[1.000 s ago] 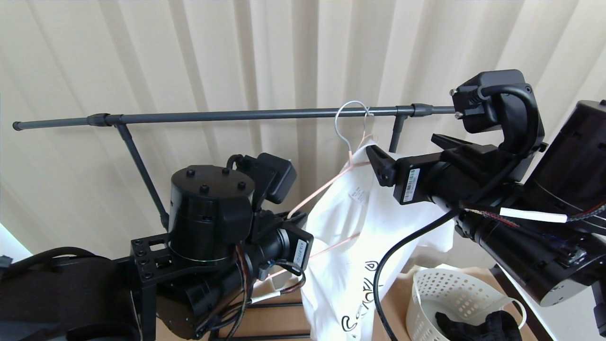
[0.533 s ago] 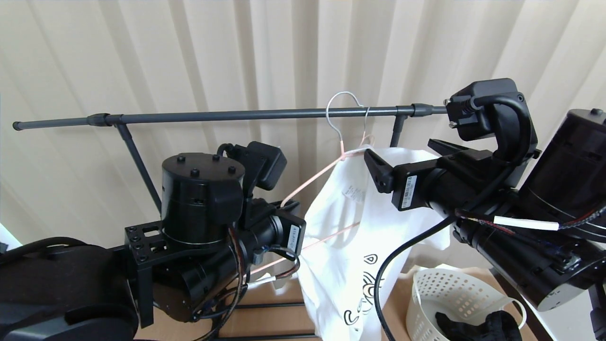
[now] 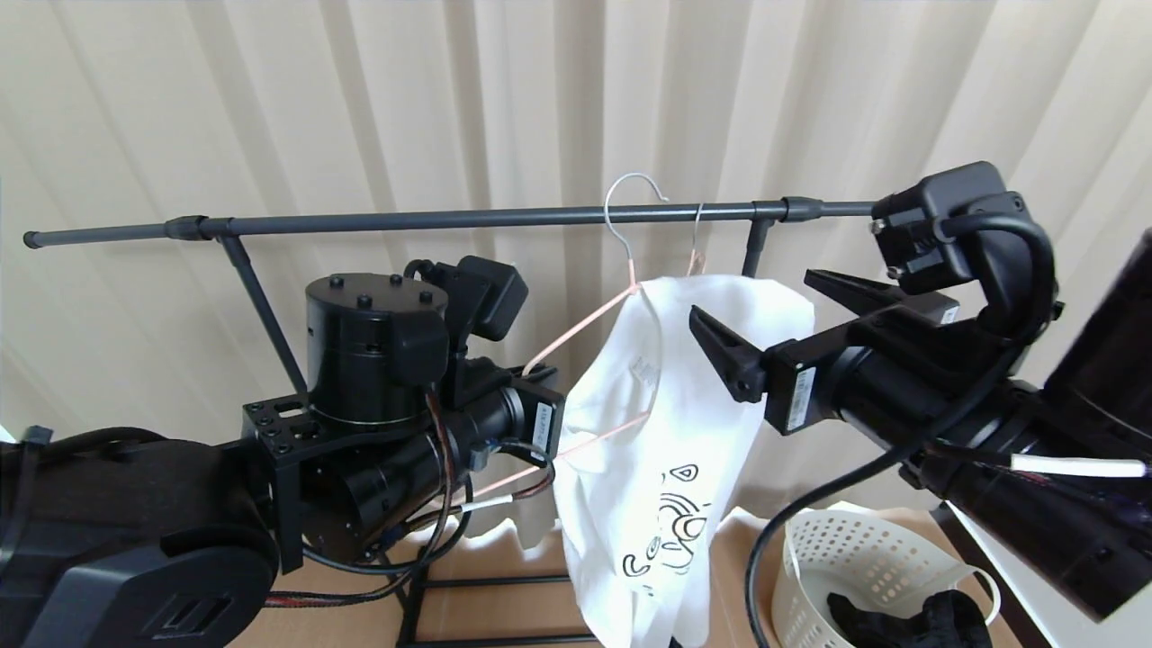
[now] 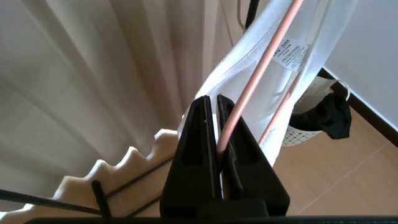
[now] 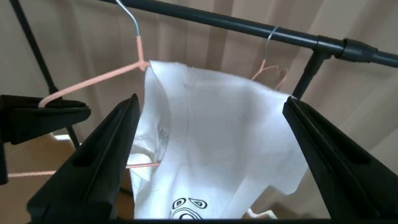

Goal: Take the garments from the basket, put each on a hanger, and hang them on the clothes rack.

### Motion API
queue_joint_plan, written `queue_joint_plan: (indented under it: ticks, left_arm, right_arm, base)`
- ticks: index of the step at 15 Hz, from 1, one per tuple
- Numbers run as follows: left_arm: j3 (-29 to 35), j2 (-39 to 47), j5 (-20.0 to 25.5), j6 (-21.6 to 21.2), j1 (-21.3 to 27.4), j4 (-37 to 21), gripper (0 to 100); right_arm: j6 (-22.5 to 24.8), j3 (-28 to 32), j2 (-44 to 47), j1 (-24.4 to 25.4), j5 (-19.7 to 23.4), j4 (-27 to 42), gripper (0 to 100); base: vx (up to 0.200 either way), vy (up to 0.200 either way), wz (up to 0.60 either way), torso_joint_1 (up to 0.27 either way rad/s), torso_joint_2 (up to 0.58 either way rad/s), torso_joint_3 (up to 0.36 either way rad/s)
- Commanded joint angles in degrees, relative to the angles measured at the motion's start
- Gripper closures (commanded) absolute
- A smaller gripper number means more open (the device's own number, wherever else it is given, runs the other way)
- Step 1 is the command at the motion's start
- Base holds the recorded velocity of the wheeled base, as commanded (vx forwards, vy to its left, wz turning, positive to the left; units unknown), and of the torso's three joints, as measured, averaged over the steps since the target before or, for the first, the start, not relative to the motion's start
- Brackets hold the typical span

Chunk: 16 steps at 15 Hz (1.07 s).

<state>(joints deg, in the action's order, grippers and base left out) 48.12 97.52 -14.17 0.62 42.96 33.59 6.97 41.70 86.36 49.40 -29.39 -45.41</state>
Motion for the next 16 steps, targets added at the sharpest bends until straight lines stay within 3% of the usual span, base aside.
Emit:
queue_joint_plan:
  ticks: [1,3,5,7,9,12,14,16]
  left_arm:
    - [-2.24,-1.81,4.06,-0.62,-2.53,-0.01,100]
    - [-3.47,-2.08,7.13,-2.91,-4.64,0.34,100]
    - [-5.84,-2.43,9.95,-3.61,-4.9,2.89,100]
    - [-9.53,-3.22,12.58,-6.25,-4.9,5.88,100]
    - [-13.66,-4.45,15.92,-8.09,-4.73,8.78,100]
    - [-16.65,-5.42,18.38,-9.85,-3.32,11.15,100]
    - [-17.62,-5.85,18.74,-9.94,-1.21,11.59,100]
    - [-17.97,-6.29,18.82,-9.94,-0.07,11.59,100]
  right_arm:
    - [2.78,-1.45,-6.82,-7.12,9.97,3.75,0]
    - [6.12,2.33,-11.12,-14.68,22.36,15.18,0]
    - [9.37,11.73,-13.5,-22.59,37.04,34.07,0]
    - [15.7,22.19,-12.44,-26.11,44.42,52.88,0]
    - [22.91,29.66,-7.61,-28.21,50.49,67.29,0]
    - [29.06,35.82,1.53,-28.13,54.44,78.11,0]
    - [31.0,36.08,5.14,-26.81,61.47,79.07,0]
    - [31.0,35.9,6.81,-25.49,64.28,78.98,0]
  base:
    - [0.0,0.0,0.0,0.0,0.0,0.0]
    - [0.0,0.0,0.0,0.0,0.0,0.0]
    - [0.0,0.0,0.0,0.0,0.0,0.0]
    - [0.0,0.0,0.0,0.0,0.0,0.0]
    - [0.0,0.0,0.0,0.0,0.0,0.0]
    - [0.0,0.0,0.0,0.0,0.0,0.0]
    - [0.0,0.0,0.0,0.0,0.0,0.0]
    - [0.0,0.0,0.0,0.0,0.0,0.0]
